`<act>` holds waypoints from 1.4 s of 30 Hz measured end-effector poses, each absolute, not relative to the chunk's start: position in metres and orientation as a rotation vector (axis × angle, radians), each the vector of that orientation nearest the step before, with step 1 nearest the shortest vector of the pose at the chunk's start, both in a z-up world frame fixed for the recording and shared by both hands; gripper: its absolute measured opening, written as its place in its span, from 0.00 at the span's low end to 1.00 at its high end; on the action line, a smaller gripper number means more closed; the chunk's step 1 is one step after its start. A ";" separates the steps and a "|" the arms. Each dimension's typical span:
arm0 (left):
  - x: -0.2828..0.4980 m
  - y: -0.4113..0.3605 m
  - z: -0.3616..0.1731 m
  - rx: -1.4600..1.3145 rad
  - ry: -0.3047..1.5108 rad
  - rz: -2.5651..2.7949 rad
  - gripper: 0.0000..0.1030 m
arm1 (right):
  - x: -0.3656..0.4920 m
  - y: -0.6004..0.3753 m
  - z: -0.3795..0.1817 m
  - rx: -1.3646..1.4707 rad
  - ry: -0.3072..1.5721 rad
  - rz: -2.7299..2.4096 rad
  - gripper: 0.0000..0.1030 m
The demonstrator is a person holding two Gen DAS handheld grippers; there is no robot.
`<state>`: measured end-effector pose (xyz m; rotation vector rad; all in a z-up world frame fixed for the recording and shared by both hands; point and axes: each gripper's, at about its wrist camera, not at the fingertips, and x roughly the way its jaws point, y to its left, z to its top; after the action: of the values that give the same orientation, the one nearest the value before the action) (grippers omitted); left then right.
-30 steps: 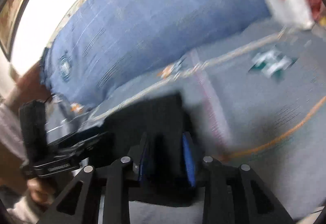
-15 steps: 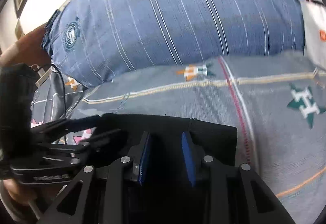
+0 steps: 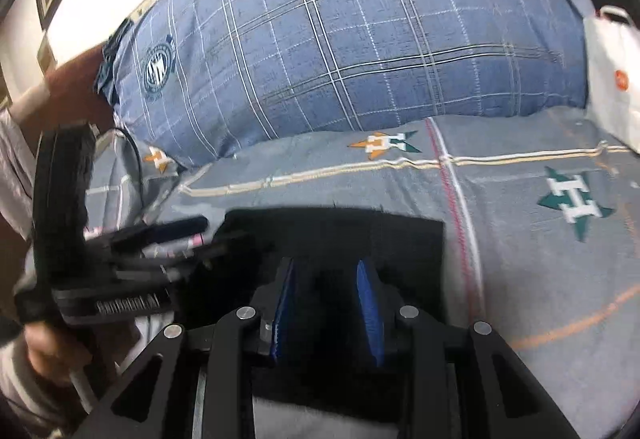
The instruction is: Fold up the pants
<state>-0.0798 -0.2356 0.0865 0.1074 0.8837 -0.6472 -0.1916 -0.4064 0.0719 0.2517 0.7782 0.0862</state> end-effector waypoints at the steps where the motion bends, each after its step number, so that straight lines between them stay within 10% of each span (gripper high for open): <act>1: -0.085 -0.234 0.086 0.112 0.879 -0.644 0.76 | -0.195 -0.406 0.071 0.249 0.785 0.080 0.30; 42: -0.095 -0.205 0.058 -0.076 1.023 -0.617 0.79 | -0.210 -0.460 0.033 0.546 0.832 0.039 0.46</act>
<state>-0.0947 -0.2053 0.0584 -0.0762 1.0232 -0.6172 -0.2095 -0.4602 0.0327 0.5456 0.8321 0.0390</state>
